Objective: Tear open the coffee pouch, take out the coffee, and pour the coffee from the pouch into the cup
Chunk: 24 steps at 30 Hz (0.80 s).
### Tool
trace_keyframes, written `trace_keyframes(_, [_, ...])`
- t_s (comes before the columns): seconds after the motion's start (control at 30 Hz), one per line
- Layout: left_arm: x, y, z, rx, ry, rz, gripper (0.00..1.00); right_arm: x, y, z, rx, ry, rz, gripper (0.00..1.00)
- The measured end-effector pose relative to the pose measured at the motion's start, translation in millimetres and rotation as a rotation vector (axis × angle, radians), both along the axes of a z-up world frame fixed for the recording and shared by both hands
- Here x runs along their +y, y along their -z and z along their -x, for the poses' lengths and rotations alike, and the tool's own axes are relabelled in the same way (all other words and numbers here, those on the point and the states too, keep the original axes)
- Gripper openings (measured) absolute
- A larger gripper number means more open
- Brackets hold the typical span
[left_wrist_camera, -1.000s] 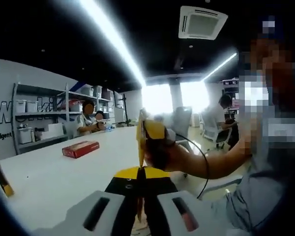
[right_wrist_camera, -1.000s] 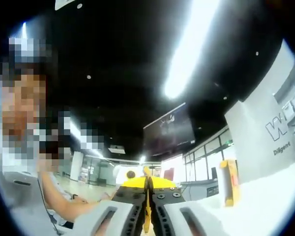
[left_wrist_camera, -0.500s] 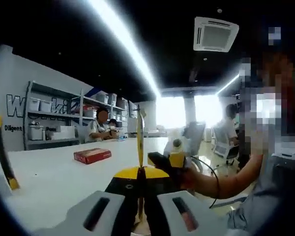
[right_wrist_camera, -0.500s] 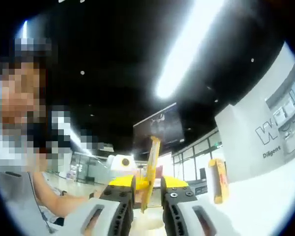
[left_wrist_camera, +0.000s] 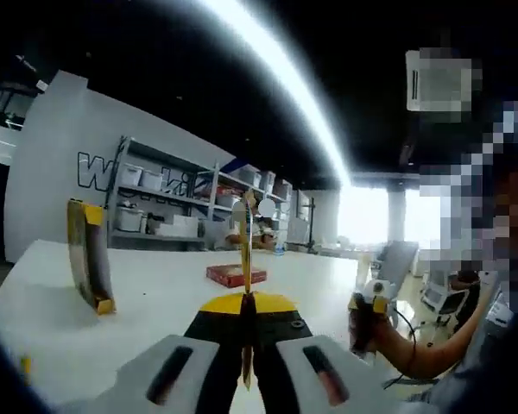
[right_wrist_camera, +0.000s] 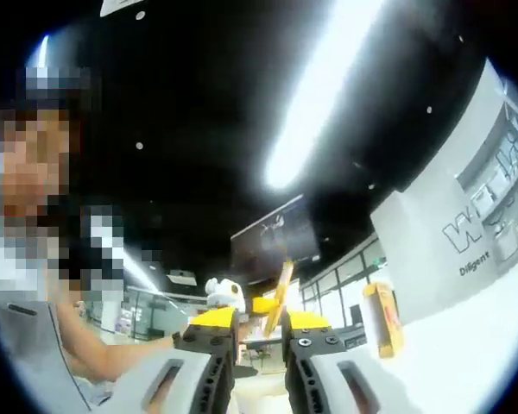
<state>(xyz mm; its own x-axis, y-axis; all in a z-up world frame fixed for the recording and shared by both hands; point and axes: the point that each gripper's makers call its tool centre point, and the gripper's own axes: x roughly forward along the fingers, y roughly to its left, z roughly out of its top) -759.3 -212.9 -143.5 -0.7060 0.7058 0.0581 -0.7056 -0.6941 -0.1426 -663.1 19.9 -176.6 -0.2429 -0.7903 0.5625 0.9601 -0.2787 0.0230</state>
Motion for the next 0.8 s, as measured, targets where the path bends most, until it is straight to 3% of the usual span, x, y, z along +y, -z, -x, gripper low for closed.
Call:
trace_keyframes(0.13, [-50,9.1,23.7,-0.093,-0.116,0.005,0.04,1,-2.4,-4,0.008,-0.017,0.017,0.21])
trace_keyframes(0.23, [-77,27.6,36.5,-0.176,-0.195,0.056,0.04,1,-3.3,-4,0.012,-0.019,0.02,0.21])
trace_keyframes(0.47, [-145,90.9,74.6,-0.404,-0.409,0.267,0.04,6,-6.5,-6,0.019,-0.023,0.048,0.2])
trace_keyframes(0.63, [-196,137.4,91.3,-0.578,-0.562,0.528,0.04,5,-4.6,-4,0.015,-0.025,0.038,0.2])
trace_keyframes(0.73, [-219,159.1,87.5,-0.649,-0.619,0.642,0.04,2,-2.9,-5,0.018,-0.021,0.023,0.2])
trace_keyframes(0.77, [-222,168.1,82.3,-0.68,-0.62,0.658,0.04,2,-2.4,-5,0.019,-0.018,0.019,0.2])
trace_keyframes(0.8, [-226,172.7,89.0,-0.697,-0.628,0.667,0.04,2,-2.3,-5,0.021,-0.015,0.019,0.2])
